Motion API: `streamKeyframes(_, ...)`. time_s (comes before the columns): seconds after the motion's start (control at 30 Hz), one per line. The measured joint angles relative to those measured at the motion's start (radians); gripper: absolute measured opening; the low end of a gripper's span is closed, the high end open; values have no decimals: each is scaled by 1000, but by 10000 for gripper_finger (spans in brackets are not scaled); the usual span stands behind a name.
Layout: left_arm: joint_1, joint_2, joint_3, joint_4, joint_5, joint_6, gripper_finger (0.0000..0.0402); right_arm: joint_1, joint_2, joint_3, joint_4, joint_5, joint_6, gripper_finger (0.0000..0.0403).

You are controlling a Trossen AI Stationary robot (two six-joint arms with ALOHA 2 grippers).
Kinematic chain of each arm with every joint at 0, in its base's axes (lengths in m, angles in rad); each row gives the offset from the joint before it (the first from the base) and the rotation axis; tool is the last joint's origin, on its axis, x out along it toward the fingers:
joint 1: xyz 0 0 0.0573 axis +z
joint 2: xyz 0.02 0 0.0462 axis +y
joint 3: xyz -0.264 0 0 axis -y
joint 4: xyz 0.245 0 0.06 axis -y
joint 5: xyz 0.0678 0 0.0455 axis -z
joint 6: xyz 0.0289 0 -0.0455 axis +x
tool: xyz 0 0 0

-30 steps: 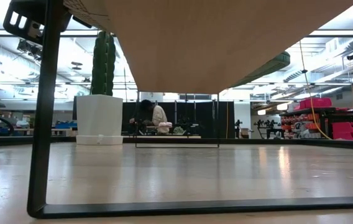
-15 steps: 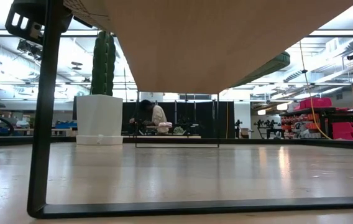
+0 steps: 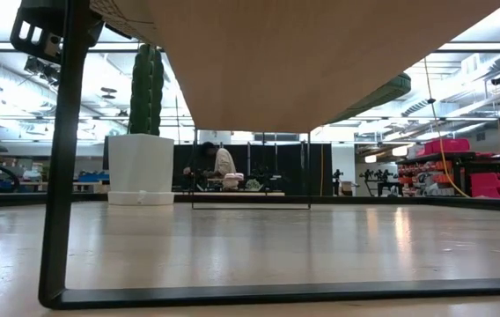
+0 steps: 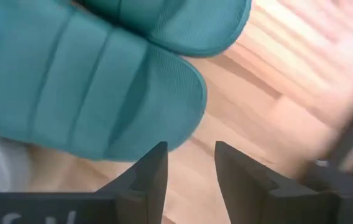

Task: Pick and place slides into the shelf
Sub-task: Adjust the slides on the shelf

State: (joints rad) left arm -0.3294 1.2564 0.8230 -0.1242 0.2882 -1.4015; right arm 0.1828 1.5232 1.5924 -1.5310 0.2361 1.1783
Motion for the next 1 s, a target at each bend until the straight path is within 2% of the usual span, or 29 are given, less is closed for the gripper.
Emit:
streamKeyframes(0.27, 8, 0, 0, -1, 0, 11, 284, 24, -325, -343, 398, 39, 182, 140)
streamKeyframes(0.47, 12, 0, 0, -1, -4, 11, 284, 25, -479, -585, 712, 37, 241, 150)
streamKeyframes(0.63, 12, 0, 0, 0, -6, 10, 284, 21, -530, -723, 970, 44, 252, 170)
streamKeyframes(0.83, 12, 0, 0, 0, -11, 3, 284, 21, -530, -811, 1055, 54, 293, 188)
streamKeyframes(1.0, 12, 0, 0, 0, -15, -1, 284, 21, -522, -832, 1131, 91, 290, 191)
